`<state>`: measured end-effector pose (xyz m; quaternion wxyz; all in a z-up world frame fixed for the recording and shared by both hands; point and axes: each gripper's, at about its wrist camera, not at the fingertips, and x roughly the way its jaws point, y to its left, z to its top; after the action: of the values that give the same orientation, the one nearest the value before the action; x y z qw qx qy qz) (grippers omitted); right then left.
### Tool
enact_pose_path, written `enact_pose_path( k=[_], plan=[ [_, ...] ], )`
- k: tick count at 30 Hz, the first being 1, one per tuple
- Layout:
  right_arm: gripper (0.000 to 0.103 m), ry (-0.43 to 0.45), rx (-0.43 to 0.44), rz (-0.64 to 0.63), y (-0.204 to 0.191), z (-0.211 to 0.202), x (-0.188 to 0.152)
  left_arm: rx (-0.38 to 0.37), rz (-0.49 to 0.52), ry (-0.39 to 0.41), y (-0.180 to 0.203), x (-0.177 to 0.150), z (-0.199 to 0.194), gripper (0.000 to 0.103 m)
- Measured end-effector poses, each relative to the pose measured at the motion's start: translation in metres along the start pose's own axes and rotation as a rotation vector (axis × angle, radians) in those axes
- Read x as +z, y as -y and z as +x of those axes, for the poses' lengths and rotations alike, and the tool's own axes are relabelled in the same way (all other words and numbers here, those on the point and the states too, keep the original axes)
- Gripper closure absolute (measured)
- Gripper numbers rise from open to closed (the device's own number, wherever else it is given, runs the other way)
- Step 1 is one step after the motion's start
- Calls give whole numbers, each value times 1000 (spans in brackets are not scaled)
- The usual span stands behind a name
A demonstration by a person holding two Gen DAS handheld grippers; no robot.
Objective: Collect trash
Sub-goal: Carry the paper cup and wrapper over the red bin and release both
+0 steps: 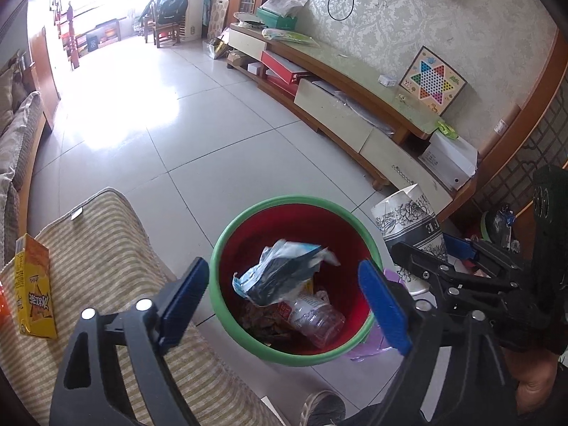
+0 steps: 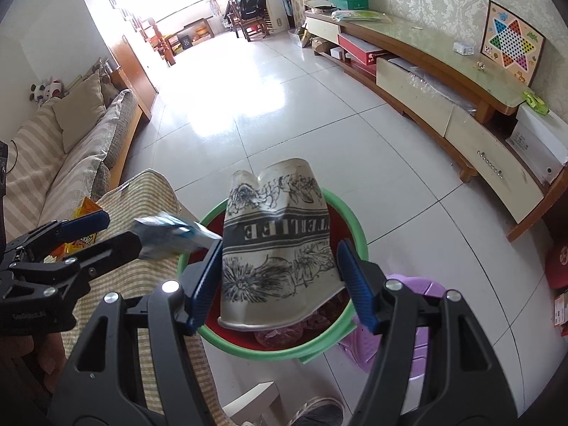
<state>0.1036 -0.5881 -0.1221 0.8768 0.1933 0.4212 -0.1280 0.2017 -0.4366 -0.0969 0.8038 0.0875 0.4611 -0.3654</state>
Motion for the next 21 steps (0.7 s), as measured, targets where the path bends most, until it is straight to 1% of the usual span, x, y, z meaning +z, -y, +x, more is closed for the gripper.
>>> enact_pose_path(
  k=[5,8,12,14,15,16,18,21],
  plan=[
    [40,-4,6,-4,-3,2,0,13,-19,8,-9,-1,-6,14],
    [40,-7,12,-12,-8,5,2,27,-37,28,-16,-3,-15,10],
    [39,-6,10,-20,-14,7,6,46,-37,52,-23,-5,-29,10],
    [33,-14,16,-17,-17,8,7,56,-34,61,-27,-6,-36,10],
    [27,-12,16,-18,-19,8,8,58,-37,64,-30,-6,-39,10],
    [24,-5,12,-20,-21,6,8,59,-44,66,-32,-7,-42,10],
    [13,7,12,-27,-26,3,8,63,-56,73,-39,-8,-48,10],
    [8,24,11,-35,-34,-4,8,67,-77,80,-48,-11,-56,9]
  ],
)
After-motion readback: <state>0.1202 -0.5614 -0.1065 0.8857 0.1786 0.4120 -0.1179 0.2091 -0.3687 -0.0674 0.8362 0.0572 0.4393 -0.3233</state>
